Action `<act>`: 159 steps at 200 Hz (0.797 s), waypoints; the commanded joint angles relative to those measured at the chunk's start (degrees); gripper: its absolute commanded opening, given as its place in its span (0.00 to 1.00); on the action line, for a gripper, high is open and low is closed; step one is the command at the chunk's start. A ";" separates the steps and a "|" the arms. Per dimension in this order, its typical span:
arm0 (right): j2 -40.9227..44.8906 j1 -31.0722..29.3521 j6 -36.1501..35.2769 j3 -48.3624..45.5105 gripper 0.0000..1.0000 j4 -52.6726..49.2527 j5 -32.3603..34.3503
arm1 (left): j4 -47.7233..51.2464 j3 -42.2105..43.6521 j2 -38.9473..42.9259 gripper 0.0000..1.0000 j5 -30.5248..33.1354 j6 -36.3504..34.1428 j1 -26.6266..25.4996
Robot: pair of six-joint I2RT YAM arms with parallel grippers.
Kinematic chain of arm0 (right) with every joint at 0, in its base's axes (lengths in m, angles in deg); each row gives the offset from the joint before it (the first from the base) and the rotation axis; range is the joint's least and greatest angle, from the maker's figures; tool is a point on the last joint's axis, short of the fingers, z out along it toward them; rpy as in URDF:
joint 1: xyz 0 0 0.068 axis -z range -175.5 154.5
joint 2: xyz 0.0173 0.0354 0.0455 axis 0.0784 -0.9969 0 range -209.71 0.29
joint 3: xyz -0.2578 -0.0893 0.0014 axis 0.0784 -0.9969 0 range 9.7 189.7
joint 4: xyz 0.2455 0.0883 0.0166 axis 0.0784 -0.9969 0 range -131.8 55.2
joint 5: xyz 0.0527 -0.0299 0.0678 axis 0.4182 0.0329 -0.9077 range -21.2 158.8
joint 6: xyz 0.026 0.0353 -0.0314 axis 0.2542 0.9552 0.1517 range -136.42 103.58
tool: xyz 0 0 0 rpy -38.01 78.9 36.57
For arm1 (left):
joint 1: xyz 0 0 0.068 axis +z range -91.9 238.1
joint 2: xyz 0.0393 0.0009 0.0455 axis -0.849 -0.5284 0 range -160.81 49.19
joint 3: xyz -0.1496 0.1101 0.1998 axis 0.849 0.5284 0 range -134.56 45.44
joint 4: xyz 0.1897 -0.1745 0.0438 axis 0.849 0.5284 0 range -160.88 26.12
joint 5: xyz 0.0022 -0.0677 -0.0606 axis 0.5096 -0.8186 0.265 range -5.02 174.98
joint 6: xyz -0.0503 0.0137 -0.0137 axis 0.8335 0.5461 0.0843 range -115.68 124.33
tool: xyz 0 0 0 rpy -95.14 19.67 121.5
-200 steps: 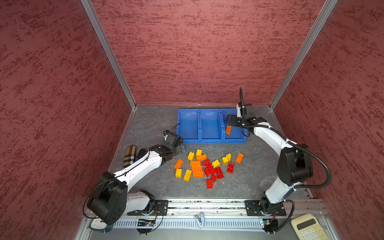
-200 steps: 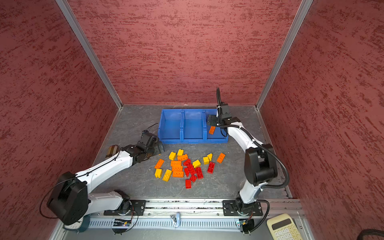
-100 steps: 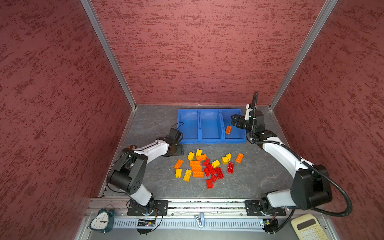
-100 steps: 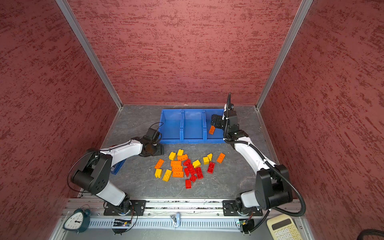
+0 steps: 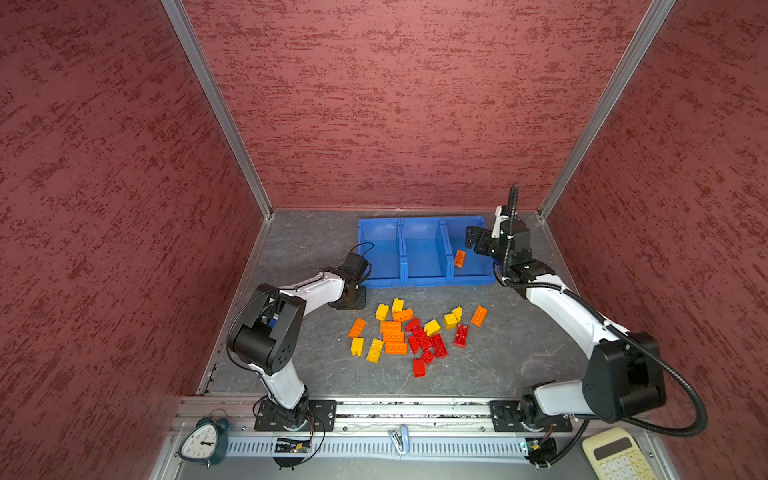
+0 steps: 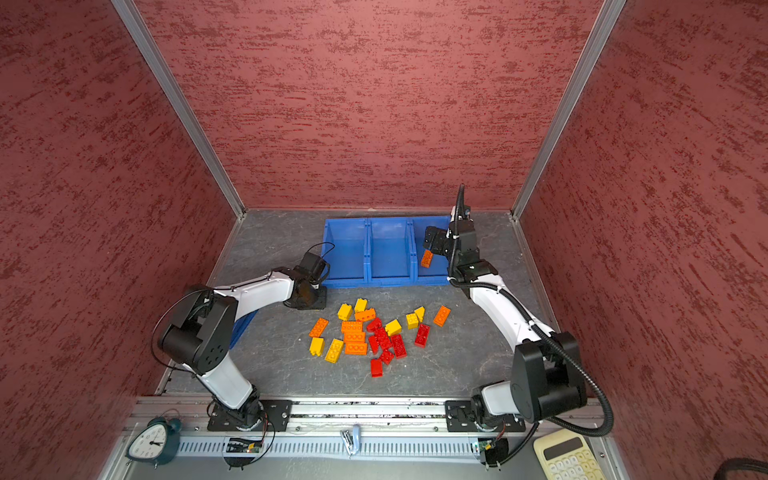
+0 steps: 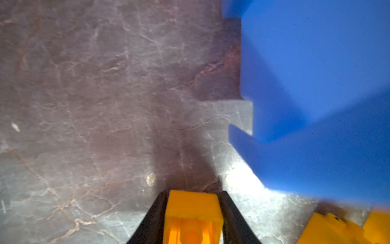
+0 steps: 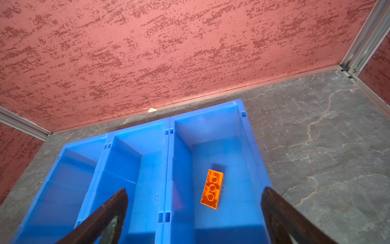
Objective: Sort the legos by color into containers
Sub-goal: 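Grasp a small yellow brick with the left gripper, then drop the yellow brick into the middle compartment while the right gripper returns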
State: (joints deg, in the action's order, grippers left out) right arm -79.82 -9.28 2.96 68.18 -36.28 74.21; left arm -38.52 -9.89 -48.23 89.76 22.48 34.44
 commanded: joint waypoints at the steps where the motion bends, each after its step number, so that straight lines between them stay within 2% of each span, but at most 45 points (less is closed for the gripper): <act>1: 1.42 -0.25 -1.43 -0.88 0.99 3.01 -1.81 | -0.65 1.52 3.54 0.38 -0.37 -0.51 -0.86; 49: -5.82 -0.27 -0.44 -0.55 0.99 2.53 -15.94 | -2.44 5.76 11.88 0.33 4.38 1.16 -1.21; 77: -10.07 -0.87 -0.19 0.51 0.99 0.60 -18.74 | -2.78 7.25 16.42 0.30 8.72 1.89 -2.22; 103: -12.19 -1.90 -0.17 0.37 0.99 0.77 -21.07 | -2.79 5.55 19.37 0.29 11.97 2.18 -5.73; 133: -13.73 -3.45 1.07 -0.11 0.99 1.96 -23.18 | -7.00 1.33 19.56 0.29 8.73 3.54 -9.19; 159: -14.64 -5.04 2.54 -0.96 0.99 5.06 -25.32 | -10.45 -5.09 14.41 0.29 4.37 5.14 -11.51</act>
State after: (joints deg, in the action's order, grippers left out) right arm -93.44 -12.74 3.72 67.81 -35.34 52.57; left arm -42.89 -9.57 -30.33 97.54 25.78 24.82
